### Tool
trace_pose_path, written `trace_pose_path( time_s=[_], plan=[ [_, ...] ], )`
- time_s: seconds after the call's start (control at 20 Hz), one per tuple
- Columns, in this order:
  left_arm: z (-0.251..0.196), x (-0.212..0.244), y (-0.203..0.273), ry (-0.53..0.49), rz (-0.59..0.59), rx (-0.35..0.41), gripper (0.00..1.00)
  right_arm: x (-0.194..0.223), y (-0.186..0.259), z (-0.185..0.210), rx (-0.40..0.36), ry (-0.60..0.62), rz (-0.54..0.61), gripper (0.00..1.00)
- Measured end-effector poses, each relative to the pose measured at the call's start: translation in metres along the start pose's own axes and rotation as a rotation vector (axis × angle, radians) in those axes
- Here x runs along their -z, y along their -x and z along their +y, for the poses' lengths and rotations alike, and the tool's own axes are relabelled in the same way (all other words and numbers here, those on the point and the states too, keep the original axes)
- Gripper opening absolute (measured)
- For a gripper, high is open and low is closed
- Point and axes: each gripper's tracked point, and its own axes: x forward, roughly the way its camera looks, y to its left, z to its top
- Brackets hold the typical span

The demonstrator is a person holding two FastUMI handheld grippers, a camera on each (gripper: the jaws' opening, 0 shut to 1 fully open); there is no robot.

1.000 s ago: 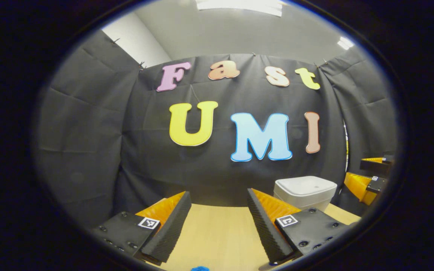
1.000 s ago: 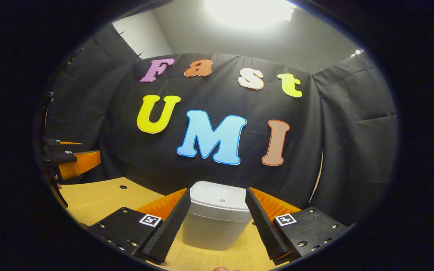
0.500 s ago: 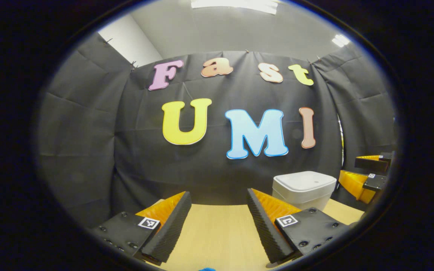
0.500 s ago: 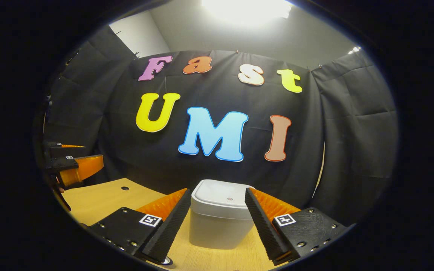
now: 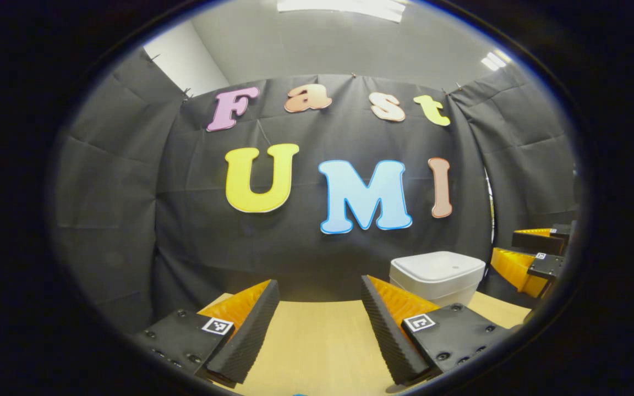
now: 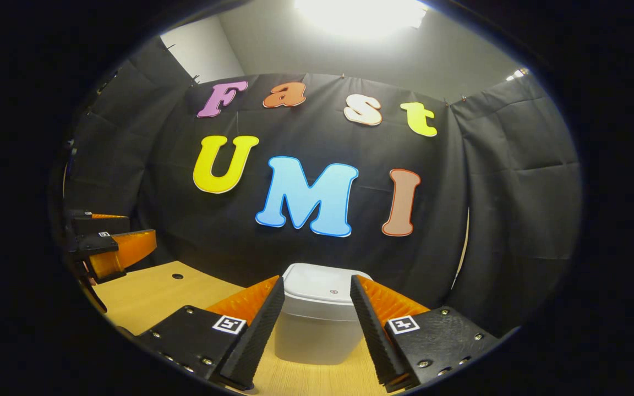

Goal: Press the lid of the desktop garbage bin to open it, pick up the crumpled paper on the desktop and throw it into the bin, then pick up the pop can on the desktop and drop it into the bin, and finally close the garbage bin lid.

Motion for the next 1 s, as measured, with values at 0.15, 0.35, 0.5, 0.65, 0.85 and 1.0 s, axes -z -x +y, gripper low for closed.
trace_pose_path(
  time_s=[0.15, 0.35, 0.5, 0.65, 0.85, 1.0],
  plan=[
    [0.001, -0.001, -0.004, 0.001, 0.0, 0.001, 0.98, 0.001, -0.003, -0.003, 0.002, -0.009, 0.006, 0.6],
    [0.004, 0.002, -0.004, 0.014, 0.005, -0.004, 0.98, 0.006, -0.01, 0.003, -0.027, -0.043, 0.019, 0.45],
    [0.009, 0.005, -0.005, 0.019, 0.008, -0.013, 0.98, 0.003, -0.008, -0.01, 0.033, -0.076, 0.006, 0.11],
    [0.012, 0.007, -0.004, 0.024, 0.012, -0.019, 0.98, 0.011, -0.008, -0.017, 0.056, -0.118, 0.034, 0.0],
    [0.017, 0.009, -0.006, 0.031, 0.017, -0.024, 0.98, 0.025, -0.014, -0.026, 0.073, -0.144, 0.089, 0.0],
    [0.019, 0.013, -0.003, 0.037, 0.022, -0.026, 0.97, 0.03, -0.023, -0.032, 0.081, -0.121, 0.103, 0.0]
  ],
)
